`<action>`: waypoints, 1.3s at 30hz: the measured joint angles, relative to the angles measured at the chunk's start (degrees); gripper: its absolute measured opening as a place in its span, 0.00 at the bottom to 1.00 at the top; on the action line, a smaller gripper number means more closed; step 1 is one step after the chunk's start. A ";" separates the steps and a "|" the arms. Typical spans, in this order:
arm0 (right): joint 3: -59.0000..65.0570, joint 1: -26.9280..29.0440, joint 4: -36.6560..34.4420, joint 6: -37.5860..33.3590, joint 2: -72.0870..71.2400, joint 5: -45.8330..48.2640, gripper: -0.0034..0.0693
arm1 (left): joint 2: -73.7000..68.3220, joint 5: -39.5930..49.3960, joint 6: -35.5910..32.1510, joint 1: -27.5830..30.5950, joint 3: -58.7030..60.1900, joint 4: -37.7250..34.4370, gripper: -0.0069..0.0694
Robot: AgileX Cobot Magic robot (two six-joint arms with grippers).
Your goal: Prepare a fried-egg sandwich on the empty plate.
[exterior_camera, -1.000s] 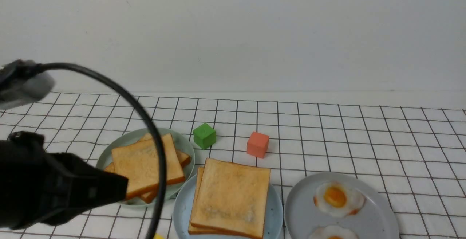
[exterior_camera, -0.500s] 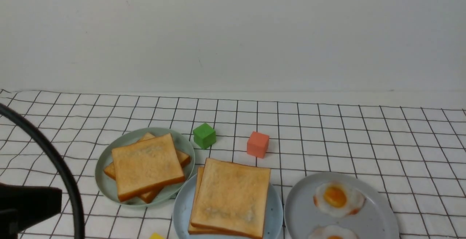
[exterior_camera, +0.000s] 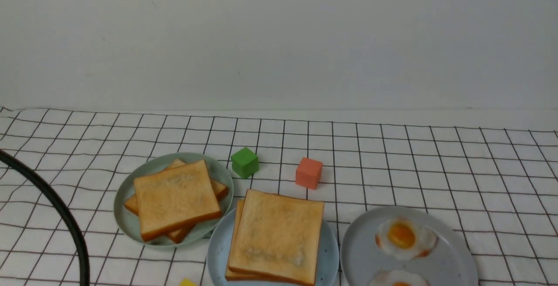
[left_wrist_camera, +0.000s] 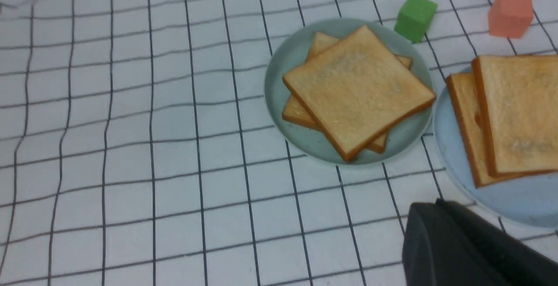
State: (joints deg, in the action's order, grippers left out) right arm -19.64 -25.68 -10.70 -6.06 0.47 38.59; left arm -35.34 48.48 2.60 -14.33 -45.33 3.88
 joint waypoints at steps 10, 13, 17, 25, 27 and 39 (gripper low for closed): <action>0.00 0.00 0.00 0.00 0.00 -0.07 0.06 | 9.25 -26.96 4.91 0.00 12.38 -0.37 0.07; 0.00 0.00 0.00 0.00 0.00 -0.07 0.07 | 13.49 -33.03 4.91 0.47 20.26 -0.37 0.07; 0.00 0.00 0.00 0.00 0.00 -0.07 0.07 | 21.38 -34.98 5.33 3.62 31.08 -0.23 0.08; 0.00 0.00 0.00 0.00 0.00 0.00 0.09 | 35.59 -35.88 6.92 7.12 45.15 2.39 0.08; 0.00 0.00 0.00 0.00 0.00 -0.05 0.09 | 35.90 -34.67 8.34 7.14 46.60 2.45 0.08; 0.00 0.00 0.07 0.00 -0.07 -0.05 0.11 | 35.97 -25.61 9.39 7.19 47.08 4.16 0.09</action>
State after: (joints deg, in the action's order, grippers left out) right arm -19.64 -25.68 -10.63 -6.06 0.41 38.53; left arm 0.63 22.87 11.99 -7.13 1.75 8.04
